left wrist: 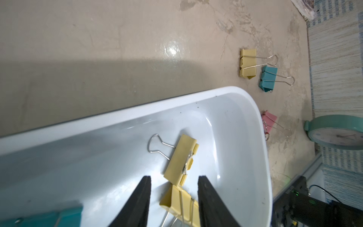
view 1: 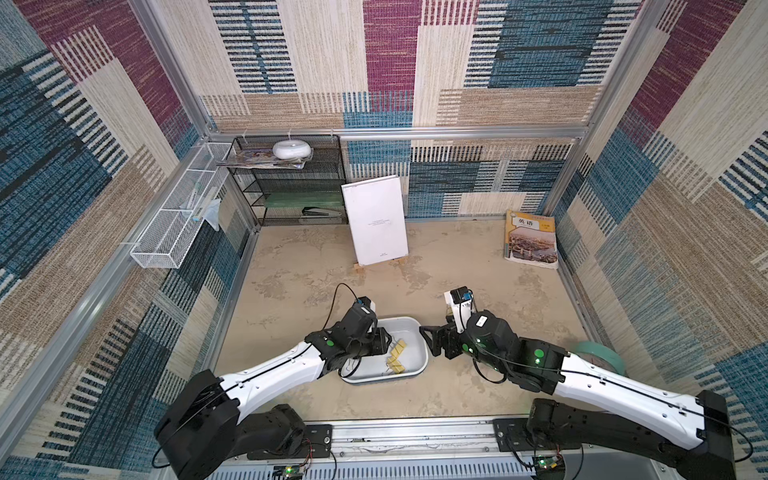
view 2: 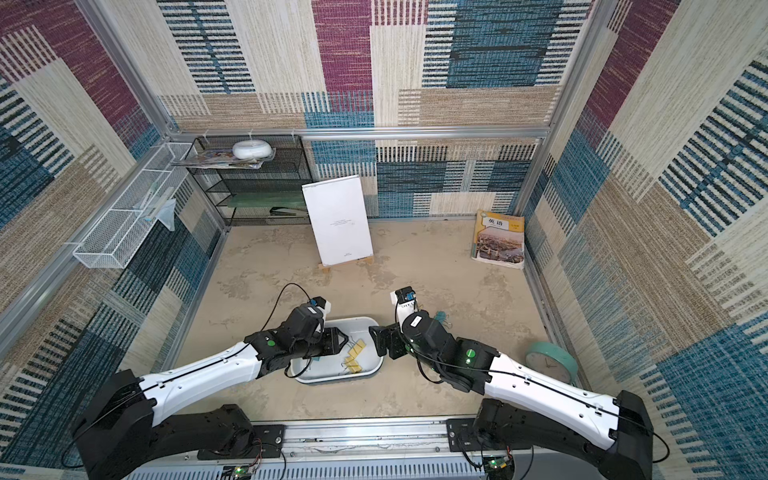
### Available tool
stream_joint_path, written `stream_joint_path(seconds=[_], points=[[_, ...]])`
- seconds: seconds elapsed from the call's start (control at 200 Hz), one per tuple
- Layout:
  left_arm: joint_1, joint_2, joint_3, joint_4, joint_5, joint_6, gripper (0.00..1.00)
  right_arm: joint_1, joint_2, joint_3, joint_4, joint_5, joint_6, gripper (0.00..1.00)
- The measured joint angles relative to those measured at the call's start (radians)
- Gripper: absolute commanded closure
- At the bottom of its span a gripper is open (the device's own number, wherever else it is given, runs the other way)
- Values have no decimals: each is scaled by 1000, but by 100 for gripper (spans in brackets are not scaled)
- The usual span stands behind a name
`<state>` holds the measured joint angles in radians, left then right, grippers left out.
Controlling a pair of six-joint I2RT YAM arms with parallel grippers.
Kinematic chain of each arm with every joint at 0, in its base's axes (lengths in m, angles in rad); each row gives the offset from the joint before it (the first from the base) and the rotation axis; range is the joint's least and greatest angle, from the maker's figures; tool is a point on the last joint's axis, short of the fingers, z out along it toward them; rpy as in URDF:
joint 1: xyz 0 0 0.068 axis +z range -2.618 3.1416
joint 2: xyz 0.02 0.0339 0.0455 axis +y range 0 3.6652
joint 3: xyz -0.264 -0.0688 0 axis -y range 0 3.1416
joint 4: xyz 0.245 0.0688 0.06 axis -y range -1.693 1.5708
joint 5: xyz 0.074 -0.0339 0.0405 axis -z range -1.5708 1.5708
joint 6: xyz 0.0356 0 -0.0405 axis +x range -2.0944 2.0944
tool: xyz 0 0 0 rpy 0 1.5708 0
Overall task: Take out the binder clips from the storage box
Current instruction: Pick up the binder clip from the storage box, then place the binder clip at the center of the board.
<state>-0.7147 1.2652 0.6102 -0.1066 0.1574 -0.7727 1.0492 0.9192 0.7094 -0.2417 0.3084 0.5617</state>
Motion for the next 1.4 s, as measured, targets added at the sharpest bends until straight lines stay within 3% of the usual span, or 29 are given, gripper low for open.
stream_joint_path(seconds=[0.195,0.25,0.401,0.491,0.686,1.127,1.402], points=[[23,85,-1,111,108,-14,62,0,-17,-13,-3,13,6,7],[24,93,-1,126,116,-19,67,0,-19,-16,-3,16,7,6],[26,120,0,146,126,-24,68,0,-25,-18,-3,19,10,6],[27,137,2,149,127,-27,85,0,-26,-19,-3,19,10,6],[28,138,8,152,131,-27,100,0,-37,-25,-3,19,10,5],[8,-136,-13,90,78,-30,100,0,-76,-31,-5,51,15,1],[-142,-227,31,72,35,-58,100,0,-153,-16,-83,169,49,1]])
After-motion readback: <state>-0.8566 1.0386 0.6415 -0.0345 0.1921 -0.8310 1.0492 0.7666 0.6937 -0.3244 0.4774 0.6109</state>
